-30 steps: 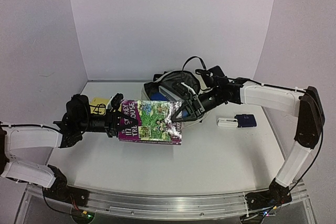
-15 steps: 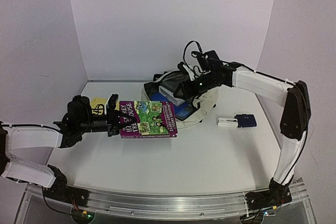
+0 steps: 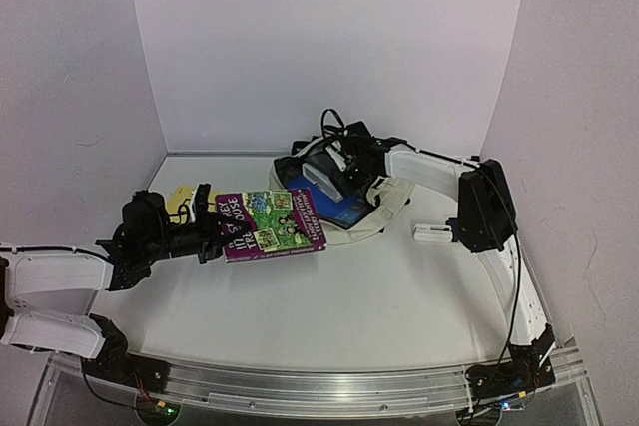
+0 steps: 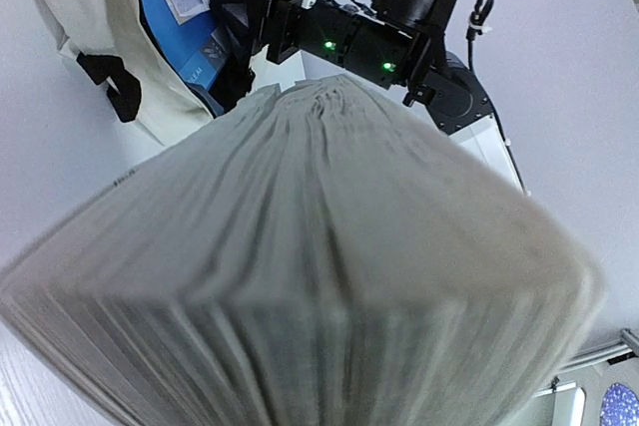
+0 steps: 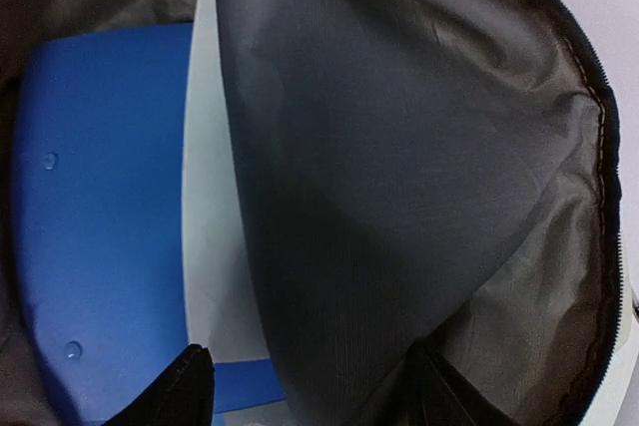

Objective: Pack the student bag
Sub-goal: Place the book in the student bag.

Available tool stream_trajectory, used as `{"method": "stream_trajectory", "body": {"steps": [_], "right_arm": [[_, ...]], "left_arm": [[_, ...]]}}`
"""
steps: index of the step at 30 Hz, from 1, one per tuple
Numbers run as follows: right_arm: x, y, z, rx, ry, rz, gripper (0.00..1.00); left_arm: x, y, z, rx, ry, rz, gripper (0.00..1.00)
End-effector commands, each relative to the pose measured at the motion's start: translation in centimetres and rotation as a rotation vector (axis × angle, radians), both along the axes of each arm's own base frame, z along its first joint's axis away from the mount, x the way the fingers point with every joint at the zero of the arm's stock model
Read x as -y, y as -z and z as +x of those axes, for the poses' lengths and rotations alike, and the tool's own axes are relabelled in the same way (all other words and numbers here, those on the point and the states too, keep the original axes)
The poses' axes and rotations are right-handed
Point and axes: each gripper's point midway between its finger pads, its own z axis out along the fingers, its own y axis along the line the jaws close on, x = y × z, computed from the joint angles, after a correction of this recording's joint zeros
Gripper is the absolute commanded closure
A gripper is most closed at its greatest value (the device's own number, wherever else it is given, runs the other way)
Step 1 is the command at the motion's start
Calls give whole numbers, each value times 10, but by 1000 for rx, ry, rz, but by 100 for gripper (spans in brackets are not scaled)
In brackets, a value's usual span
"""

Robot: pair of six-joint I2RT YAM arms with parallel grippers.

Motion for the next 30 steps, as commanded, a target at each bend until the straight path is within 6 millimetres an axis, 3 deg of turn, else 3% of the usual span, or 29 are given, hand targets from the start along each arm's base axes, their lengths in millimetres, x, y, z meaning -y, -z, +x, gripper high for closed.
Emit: {"method": "stream_trajectory", "body": {"steps": [1,6,11,15,20,24,30], "right_arm": [[5,-22,19,99,48,-44,58],[-2,-47,14,102,30,33,100],[-34,-77,-27,35,-94,156,100],[-64,-114,-65,18,-180,259,100],[-71,-147,-74,38,-177,322,100],[-71,-149,-77,22,-180,330,100],[-73,-140,-89,-31,-196,345,100]], "left_arm": [[-9,-38,3,118,-51,-81,100],[-13,-31,2,116,-75,-62,100],[-13,-31,10,134,-95,-44,100],[-2,-33,23,146,-83,-50,100],[19,-35,44,157,-45,-99,100],[36,-48,60,206,-6,-150,100],[41,-29,92,167,-23,-186,100]]}}
